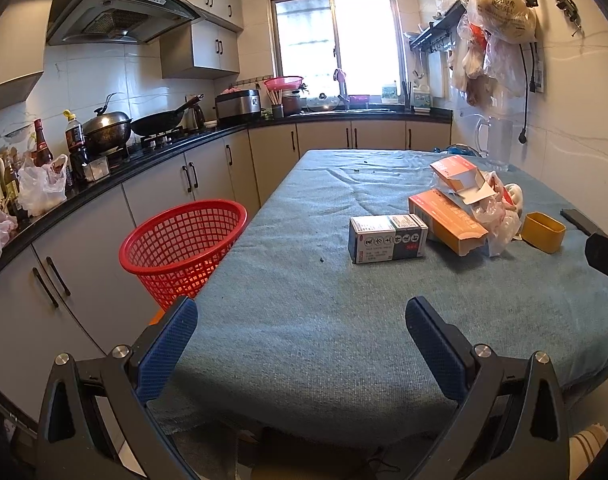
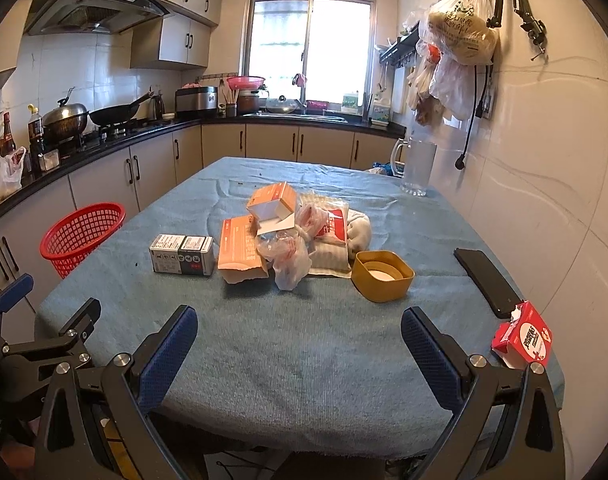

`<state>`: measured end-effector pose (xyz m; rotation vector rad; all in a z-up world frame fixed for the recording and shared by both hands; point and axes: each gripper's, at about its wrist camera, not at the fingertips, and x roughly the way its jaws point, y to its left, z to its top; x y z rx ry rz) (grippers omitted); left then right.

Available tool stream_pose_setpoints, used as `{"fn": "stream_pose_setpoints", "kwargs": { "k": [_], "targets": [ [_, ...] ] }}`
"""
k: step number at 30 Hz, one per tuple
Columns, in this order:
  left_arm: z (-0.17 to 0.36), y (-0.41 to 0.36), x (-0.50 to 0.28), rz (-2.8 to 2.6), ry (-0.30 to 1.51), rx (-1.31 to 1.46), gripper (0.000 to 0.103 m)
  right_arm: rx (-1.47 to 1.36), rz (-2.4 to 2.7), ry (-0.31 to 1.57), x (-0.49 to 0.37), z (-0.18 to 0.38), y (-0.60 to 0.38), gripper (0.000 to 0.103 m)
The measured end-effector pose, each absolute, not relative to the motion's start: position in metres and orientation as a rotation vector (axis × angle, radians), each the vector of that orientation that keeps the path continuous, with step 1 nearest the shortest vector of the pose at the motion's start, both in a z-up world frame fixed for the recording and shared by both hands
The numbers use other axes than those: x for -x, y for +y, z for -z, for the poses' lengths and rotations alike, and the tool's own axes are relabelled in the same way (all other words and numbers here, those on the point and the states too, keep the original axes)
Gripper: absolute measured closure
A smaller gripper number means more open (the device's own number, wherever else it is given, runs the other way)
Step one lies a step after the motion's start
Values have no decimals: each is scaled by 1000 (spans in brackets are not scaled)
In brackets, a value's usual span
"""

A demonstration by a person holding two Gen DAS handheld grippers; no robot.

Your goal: Collect trash

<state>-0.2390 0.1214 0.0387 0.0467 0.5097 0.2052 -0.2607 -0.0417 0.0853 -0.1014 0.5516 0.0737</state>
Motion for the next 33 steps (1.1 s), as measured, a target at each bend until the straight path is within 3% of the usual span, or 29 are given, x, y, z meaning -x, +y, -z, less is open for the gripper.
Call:
{"fn": "stream_pose_setpoints", "kwargs": {
  "k": [25, 33],
  "targets": [
    [-33, 114, 230, -168, 539, -69, 0, 77, -84, 606, 250, -73, -51, 0],
    [-46, 135, 180, 2, 650, -24, 0, -41, -166, 672, 225, -77, -94, 4]
  ]
}}
